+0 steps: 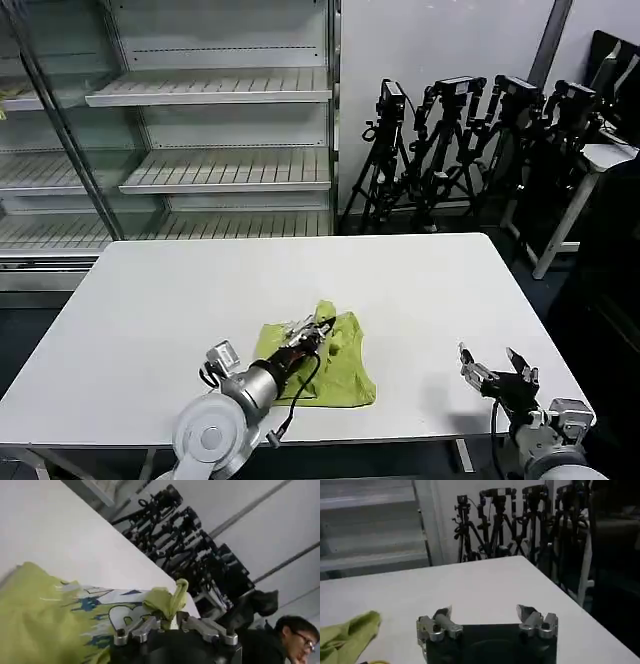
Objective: Fold and organize the clothes.
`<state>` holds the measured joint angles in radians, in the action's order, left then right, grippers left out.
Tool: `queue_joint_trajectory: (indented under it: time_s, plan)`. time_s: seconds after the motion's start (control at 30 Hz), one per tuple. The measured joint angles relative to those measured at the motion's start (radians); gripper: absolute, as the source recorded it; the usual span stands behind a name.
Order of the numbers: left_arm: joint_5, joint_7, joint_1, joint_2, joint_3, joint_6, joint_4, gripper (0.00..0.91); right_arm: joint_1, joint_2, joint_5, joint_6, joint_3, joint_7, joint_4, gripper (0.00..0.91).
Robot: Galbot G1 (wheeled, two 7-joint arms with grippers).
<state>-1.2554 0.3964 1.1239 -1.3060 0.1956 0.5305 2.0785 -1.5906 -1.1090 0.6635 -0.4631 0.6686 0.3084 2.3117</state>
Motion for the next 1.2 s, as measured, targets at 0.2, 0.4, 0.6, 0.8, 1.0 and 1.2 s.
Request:
queue_joint_trajectory:
  time_s: [0.2,0.4,0.6,0.8,1.0,1.2]
  plan:
    - [0.018,-0.005,-0.001,0.015,-0.004,0.003,0.002,0.907,0.007,-0.006,0.003,0.009,-0.009,-0.006,0.001,0.907]
    - [0.020,-0.006,0.020,0.048,0.027,0.003,0.028,0.907,0.019,-0.011,0.010,0.015,-0.016,-0.008,0.001,0.907]
    - [-0.003,0.005,0.070,0.106,0.105,0.010,0.049,0.907,0.029,-0.019,0.011,0.019,-0.025,-0.010,-0.004,0.907]
    - [-0.010,0.023,0.129,0.158,0.189,0.027,0.039,0.907,0.041,-0.029,0.009,0.020,-0.039,-0.011,-0.009,0.907]
    - [-0.001,0.028,0.158,0.171,0.221,0.037,0.019,0.907,0.042,-0.034,0.005,0.021,-0.043,-0.011,-0.007,0.907]
    - [0.012,0.023,0.159,0.161,0.222,0.039,-0.005,0.907,0.032,-0.032,0.004,0.020,-0.033,-0.015,0.003,0.907]
